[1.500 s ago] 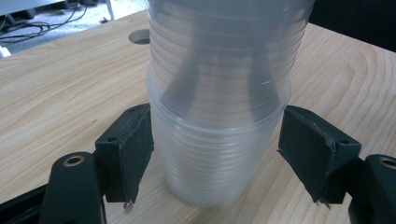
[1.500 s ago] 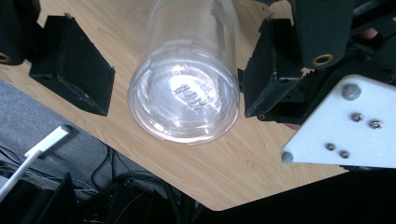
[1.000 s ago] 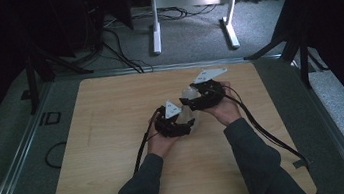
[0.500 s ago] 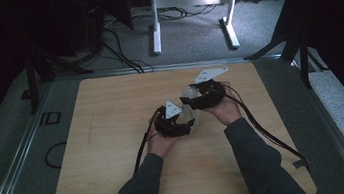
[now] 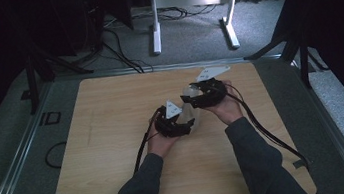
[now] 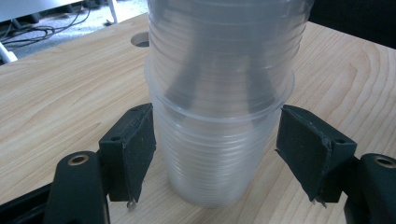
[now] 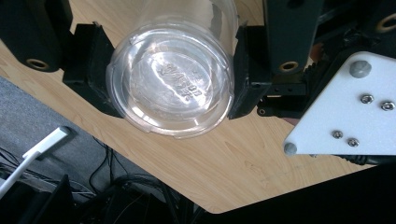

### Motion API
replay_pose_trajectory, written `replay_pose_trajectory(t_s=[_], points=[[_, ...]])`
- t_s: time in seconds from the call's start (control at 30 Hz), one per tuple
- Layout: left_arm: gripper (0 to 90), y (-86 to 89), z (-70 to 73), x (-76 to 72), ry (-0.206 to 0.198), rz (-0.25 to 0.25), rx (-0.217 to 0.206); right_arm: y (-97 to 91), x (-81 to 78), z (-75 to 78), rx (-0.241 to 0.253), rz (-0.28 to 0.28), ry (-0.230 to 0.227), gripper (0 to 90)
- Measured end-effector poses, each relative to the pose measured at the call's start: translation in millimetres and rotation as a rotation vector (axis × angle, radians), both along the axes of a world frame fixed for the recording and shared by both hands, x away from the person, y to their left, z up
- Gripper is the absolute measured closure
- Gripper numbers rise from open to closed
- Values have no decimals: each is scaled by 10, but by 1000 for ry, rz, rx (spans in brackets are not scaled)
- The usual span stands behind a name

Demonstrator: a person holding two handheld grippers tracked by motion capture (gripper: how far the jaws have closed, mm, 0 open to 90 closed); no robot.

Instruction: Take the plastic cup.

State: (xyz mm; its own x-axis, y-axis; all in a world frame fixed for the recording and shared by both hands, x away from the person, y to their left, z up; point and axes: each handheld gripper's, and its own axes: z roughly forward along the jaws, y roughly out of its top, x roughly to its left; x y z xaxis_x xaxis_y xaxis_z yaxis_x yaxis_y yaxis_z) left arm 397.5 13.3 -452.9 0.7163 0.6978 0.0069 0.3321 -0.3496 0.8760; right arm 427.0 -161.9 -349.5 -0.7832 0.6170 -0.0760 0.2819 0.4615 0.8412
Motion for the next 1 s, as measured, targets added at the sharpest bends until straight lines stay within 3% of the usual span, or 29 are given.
replay_pose_trajectory(t_s=[0.6, 1.0], points=[[286, 6, 1, 1, -1, -2, 6, -11, -44, 146, 12, 15, -25, 400], [254, 1, 38, -35, -44, -13, -17, -2, -16, 79, 1, 8, -2, 400]])
